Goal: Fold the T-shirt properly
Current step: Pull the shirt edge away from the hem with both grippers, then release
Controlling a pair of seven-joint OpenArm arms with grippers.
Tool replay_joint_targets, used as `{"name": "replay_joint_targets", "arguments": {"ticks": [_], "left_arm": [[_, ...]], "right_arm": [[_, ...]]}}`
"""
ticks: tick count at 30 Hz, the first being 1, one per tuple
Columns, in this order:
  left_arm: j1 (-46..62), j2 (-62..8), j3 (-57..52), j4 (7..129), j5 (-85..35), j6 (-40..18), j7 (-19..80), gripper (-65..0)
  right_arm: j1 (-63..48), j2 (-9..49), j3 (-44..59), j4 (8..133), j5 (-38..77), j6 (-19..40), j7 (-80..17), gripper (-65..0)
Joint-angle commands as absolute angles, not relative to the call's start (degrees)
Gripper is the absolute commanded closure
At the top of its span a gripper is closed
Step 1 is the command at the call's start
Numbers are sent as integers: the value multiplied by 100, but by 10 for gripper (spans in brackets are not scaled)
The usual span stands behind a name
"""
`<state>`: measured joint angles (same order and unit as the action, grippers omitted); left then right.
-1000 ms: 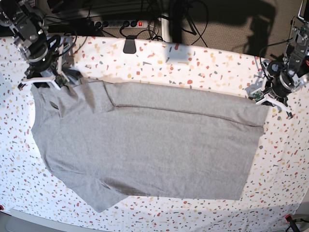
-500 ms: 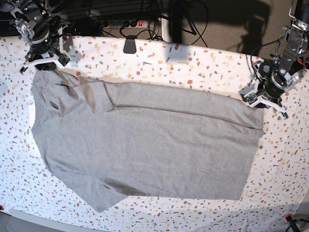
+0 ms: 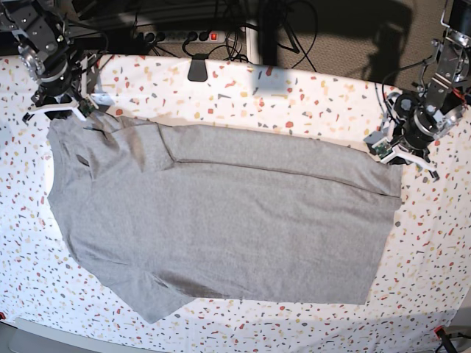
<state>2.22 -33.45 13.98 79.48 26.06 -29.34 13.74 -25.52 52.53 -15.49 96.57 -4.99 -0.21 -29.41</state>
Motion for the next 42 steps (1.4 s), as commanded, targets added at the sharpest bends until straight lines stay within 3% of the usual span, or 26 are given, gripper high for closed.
{"name": "replay_joint_targets", "arguments": {"ticks": [1,8,10,13,18,28,33,37,42], "left_arm": [[189,-3415,1378,7985,2591,-2998,1411,0],[189,-3413,1378,7985,2591,-2995,1411,0],[189,-3415,1378,7985,2591,-2993,1411,0],[191,-3413,1378,7985,2589,-2897,1411,0],[191,-3415,1378,7988,2331,-2550,1562,0],[377,-3575,1376,8493,1450,-2528,2390,0],[1074,-3972,1372,9266,1319,-2499,2401,0],[1636,-4276,1343,9756,1334,-2032,2405,0],[2078,-4523,1343,10016,1343,-1931,2556,0]], "right_arm": [[-2473,5380,-1498,9660,-510,-108,-2884,-244],[-2460,5380,-1498,9574,-510,91,-2738,-230],[-2458,5380,-1498,9574,-510,104,-2679,-161],[-2443,5378,-1498,9574,-521,75,-2676,-2],[-2386,5330,-1496,9579,-801,-1017,-2698,0],[-2963,5332,-1496,9590,-1057,-1063,-3004,0],[-3417,5330,-1496,9601,-1461,-1682,-3011,0],[-3723,5330,-1496,9721,-1507,-1806,-3059,0],[-4091,5330,-1496,9957,-1509,-1911,-3114,0]]}}
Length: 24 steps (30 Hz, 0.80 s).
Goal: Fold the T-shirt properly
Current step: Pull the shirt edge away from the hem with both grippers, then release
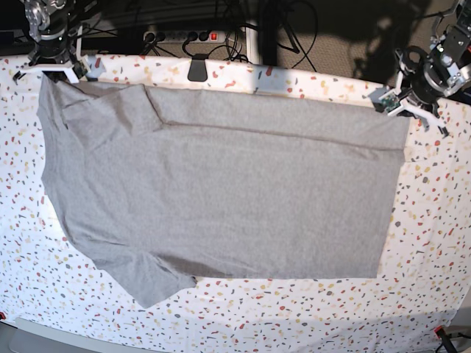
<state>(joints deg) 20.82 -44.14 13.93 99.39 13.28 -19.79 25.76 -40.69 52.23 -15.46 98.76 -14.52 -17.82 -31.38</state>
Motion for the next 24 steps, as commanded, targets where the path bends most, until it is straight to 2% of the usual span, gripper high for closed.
{"name": "replay_joint_targets", "arguments": {"ticks": [1,12,17,20,21,24], "left_arm": [[2126,-4550,1343,10016,1341,-1898,2569,0],[2464,-4591,976,10016,1400,-1903,2644,0],[2475,-4589,829,10018,1372,-1900,2547,0],[2477,-4589,829,10018,1334,-1900,2633,0],[2477,-4589,829,10018,1337,-1900,2753,-18],[2475,-4591,827,10018,1339,-1900,3166,-194]], "right_arm": [[-4150,5328,-1496,9994,-1546,-1951,-3118,0],[-4847,5284,-1496,10283,-2132,-2362,-3354,0],[-4858,5286,-1496,10291,-2388,-3057,-3424,0],[-4858,5286,-1496,10359,-2451,-3072,-3691,0],[-4858,5286,-1496,10412,-2451,-3072,-3813,-10],[-4860,5286,-1496,10578,-2456,-3070,-4101,-152]]}}
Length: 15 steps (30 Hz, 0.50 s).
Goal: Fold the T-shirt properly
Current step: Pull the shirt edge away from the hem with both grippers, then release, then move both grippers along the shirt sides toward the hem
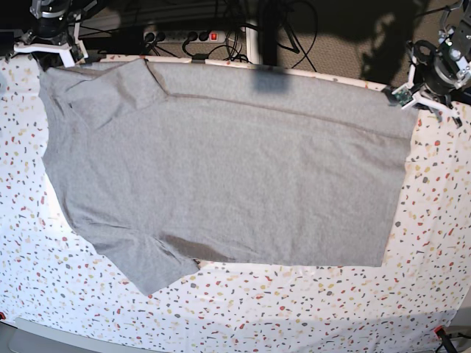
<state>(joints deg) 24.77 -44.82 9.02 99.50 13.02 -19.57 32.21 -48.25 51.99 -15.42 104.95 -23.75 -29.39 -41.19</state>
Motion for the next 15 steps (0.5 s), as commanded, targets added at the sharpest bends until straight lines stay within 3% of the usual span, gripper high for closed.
{"name": "replay_joint_targets", "arguments": {"ticks": [1,3,11,15], "left_arm": [[2475,-4591,827,10018,1339,-1900,3299,-235],[2475,-4593,829,10018,1341,-1900,3566,-267],[2388,-5011,779,10018,1323,-1653,3465,-267],[2167,-5155,534,10018,602,-1540,3168,-267]], "right_arm": [[-4860,5288,-1496,10626,-2497,-3070,-4171,-192],[-4862,5288,-1496,10720,-2698,-3068,-4333,-233],[-4856,5304,-1372,11056,-3247,-3103,-4488,-236],[-4792,5301,-967,11085,-2189,-3129,-3778,-236]]}}
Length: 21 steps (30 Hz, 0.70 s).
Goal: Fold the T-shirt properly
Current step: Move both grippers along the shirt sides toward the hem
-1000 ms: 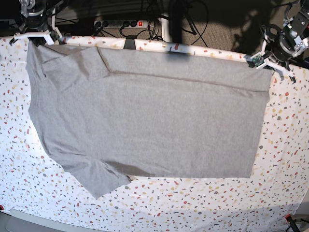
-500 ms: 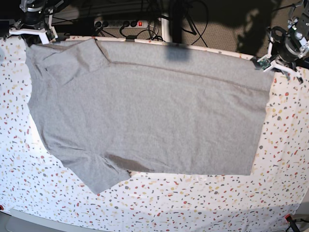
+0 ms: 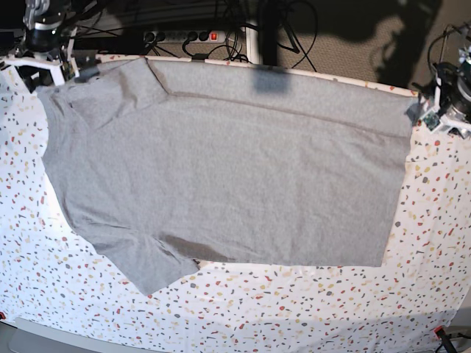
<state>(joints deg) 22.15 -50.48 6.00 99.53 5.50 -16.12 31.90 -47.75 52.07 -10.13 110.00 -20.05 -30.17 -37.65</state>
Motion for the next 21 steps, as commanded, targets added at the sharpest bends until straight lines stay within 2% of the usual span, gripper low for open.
{"name": "replay_joint_targets", "arguments": {"ticks": [1,4,9,13,17,21], "left_arm": [[2082,-5148,467,10016,364,-1540,2952,-267],[1769,-5142,368,10005,-506,-1540,2224,-267],[792,-4731,368,9494,-1391,-1579,1953,-267],[-226,-4198,375,8250,-1951,-2099,1645,-267],[-1385,-3667,381,6860,-2333,-2661,1619,-267],[-2600,-3205,379,5367,-2355,-2873,1621,-266]], "right_arm": [[-4727,5299,-851,11085,-1741,-3026,-3588,-236],[-4324,5297,-539,11083,-480,-2368,-3339,-236],[-3312,5284,-410,10960,904,-1450,-3162,-236],[-2432,5284,-410,10696,1885,-768,-2991,-236],[-1505,5286,-410,10263,2689,-342,-2993,-236],[-696,5286,-414,9638,3454,202,-3000,-236]]}}
